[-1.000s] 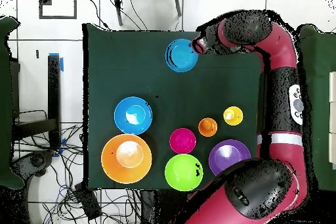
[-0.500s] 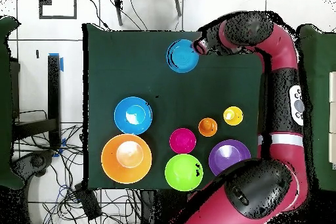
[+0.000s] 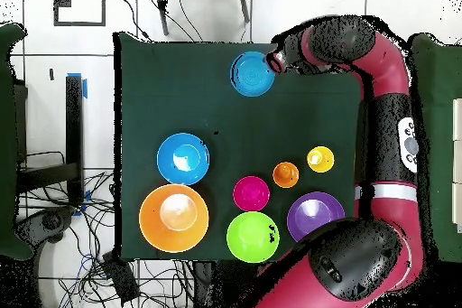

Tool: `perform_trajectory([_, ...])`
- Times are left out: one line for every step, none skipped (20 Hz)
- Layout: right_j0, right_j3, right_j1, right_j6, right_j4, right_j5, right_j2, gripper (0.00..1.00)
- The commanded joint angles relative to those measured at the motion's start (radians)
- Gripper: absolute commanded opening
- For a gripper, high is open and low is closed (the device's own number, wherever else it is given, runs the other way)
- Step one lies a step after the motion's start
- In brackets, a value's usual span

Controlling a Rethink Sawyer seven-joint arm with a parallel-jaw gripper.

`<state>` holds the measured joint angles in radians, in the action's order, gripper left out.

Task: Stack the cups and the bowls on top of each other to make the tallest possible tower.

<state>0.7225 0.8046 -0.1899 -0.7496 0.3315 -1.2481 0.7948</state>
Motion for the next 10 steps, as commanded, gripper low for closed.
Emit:
perform_trajectory([-0.047, 0.027, 0.001, -0.113, -0.001, 0.036, -0.061, 0.0])
perform_trajectory([-0.046, 0.029, 0.0, -0.114, -0.001, 0.038, -0.061, 0.0])
perform_trajectory([-0.046, 0.029, 0.0, -0.114, -0.001, 0.038, -0.061, 0.0])
perform_trajectory([-0.045, 0.028, -0.001, -0.114, -0.001, 0.038, -0.062, 0.0])
perform_trajectory([-0.046, 0.025, 0.0, -0.113, -0.001, 0.036, -0.061, 0.0])
perform_trajectory([-0.047, 0.021, 0.002, -0.111, 0.001, 0.033, -0.061, 0.0])
perform_trajectory([-0.048, 0.016, 0.003, -0.109, 0.002, 0.03, -0.062, 0.0])
perform_trajectory([-0.049, 0.011, 0.004, -0.108, 0.003, 0.027, -0.062, 0.0])
perform_trajectory([-0.049, 0.013, 0.002, -0.108, 0.007, 0.025, -0.066, 0.0])
perform_trajectory([-0.049, 0.012, 0.002, -0.108, 0.007, 0.024, -0.067, 0.0])
